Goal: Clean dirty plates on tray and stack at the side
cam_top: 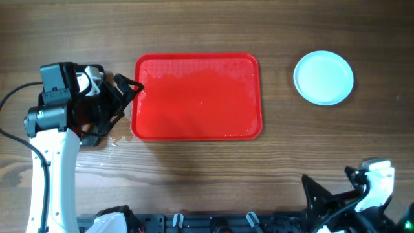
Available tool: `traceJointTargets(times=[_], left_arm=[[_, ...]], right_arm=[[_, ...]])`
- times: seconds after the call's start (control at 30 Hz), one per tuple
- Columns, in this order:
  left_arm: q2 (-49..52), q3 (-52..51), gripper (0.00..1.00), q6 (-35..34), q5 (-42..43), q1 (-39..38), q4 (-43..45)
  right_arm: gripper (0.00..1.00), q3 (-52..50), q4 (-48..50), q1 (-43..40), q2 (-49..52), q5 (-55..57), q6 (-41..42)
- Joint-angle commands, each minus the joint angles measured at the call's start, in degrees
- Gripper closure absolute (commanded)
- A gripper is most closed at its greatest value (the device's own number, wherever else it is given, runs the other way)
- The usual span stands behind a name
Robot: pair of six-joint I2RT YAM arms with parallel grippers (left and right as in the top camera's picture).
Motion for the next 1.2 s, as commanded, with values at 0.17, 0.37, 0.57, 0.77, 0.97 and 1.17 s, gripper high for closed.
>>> traceJointTargets(times=[0.17,0.37,0.57,0.77,0.97,1.17], left_arm=[[-0.6,0.0,0.0,0.1,0.9,-0.2,0.1],[-0.6,0.0,0.0,0.1,0.9,-0.2,0.1],[-0.6,0.0,0.0,0.1,0.9,-0.2,0.1],[-0.6,0.0,0.0,0.1,0.9,-0.2,0.1],[-0.6,0.0,0.0,0.1,0.9,-0.2,0.1],[-0.6,0.0,0.0,0.1,0.9,-0.2,0.1]], right_arm=[[0.0,-23.1,28.4,0.6,-13.0,-11.2,2.4],[0.0,-48.1,56.2,4.2,-22.4,-11.7,12.8],[0.0,-61.8,68.3,4.2,-26.2,-7.8,13.4],[0.0,-70.2,77.4,4.2,-26.3,-1.4,13.0],[0.0,-74.6,83.0,4.2,-26.3,7.0,7.2],[0.0,-74.6,82.4,4.2,-26.3,9.8,-0.5]])
